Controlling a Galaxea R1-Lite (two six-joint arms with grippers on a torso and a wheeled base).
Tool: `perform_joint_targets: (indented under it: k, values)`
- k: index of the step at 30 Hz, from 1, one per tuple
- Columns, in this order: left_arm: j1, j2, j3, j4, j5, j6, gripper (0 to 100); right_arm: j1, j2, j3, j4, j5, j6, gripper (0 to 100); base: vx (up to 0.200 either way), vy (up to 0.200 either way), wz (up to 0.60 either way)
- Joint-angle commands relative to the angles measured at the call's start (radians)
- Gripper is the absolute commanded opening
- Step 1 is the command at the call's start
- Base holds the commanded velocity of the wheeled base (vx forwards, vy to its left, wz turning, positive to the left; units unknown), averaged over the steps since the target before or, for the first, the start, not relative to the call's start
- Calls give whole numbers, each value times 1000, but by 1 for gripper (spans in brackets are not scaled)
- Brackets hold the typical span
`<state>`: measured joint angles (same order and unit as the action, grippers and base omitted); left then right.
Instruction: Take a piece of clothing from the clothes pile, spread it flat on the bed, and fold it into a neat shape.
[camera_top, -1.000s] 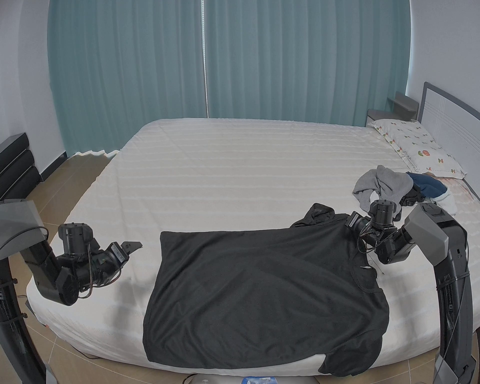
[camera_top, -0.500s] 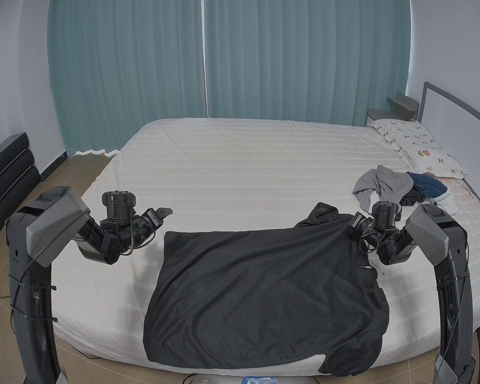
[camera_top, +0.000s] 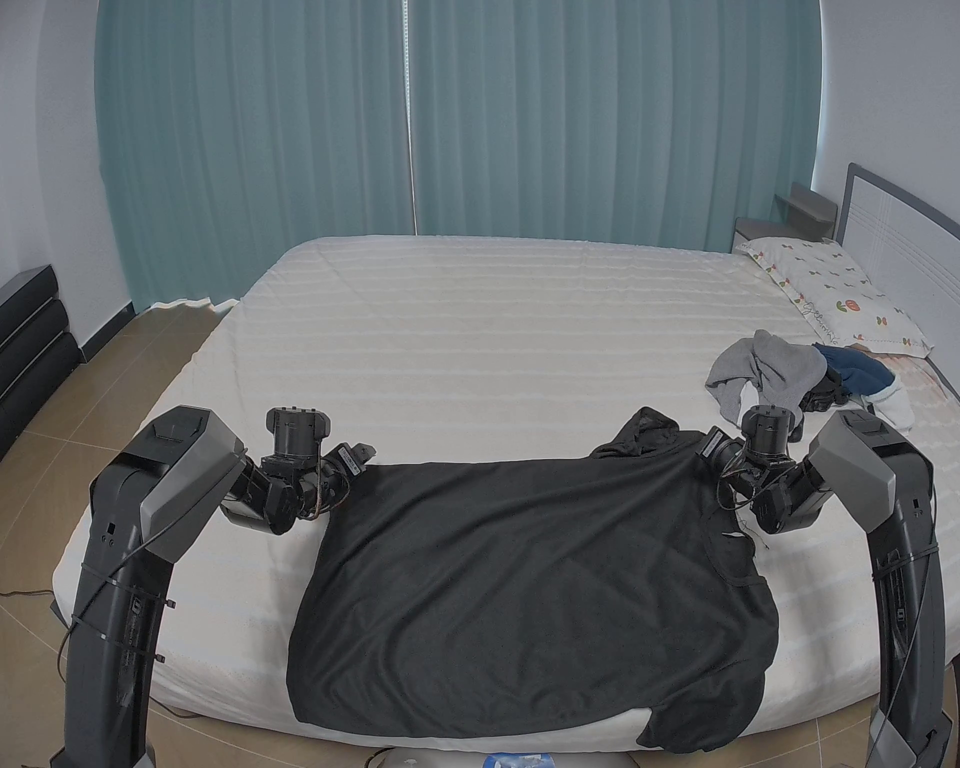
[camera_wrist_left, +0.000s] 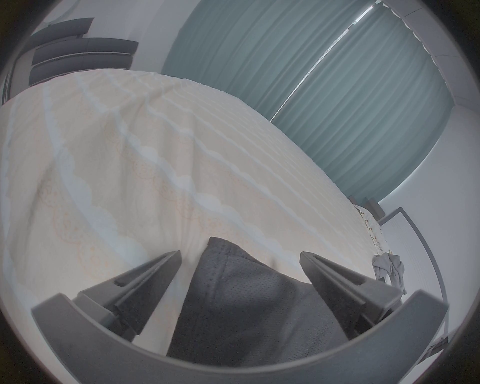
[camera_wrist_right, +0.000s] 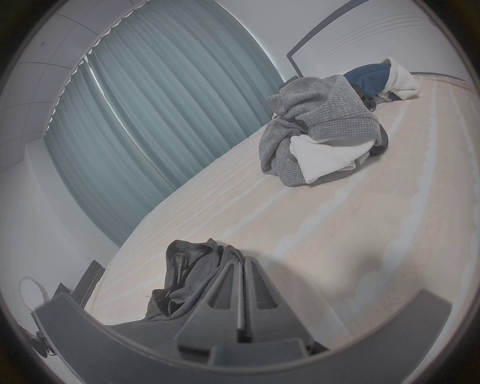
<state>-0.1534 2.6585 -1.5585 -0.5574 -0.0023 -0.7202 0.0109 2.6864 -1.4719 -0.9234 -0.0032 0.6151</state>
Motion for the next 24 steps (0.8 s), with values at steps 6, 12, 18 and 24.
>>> perform_joint_targets:
  k: [6, 12, 18, 24]
  values:
    - [0, 15, -8, -6, 15, -2, 0, 0, 0, 4, -2, 0, 0, 0, 0, 0, 0]
    - [6, -8, -9, -7, 64, -4, 0, -2, -5, 7, -12, -1, 5, 0, 0, 0, 0]
    - [11, -55, -9, -27, 76, -1, 0, -3, -7, 7, -45, -9, 12, 0, 0, 0, 0]
    - [29, -40, -101, -21, 78, 12, 0, -3, -10, -31, -48, -11, 14, 0, 0, 0, 0]
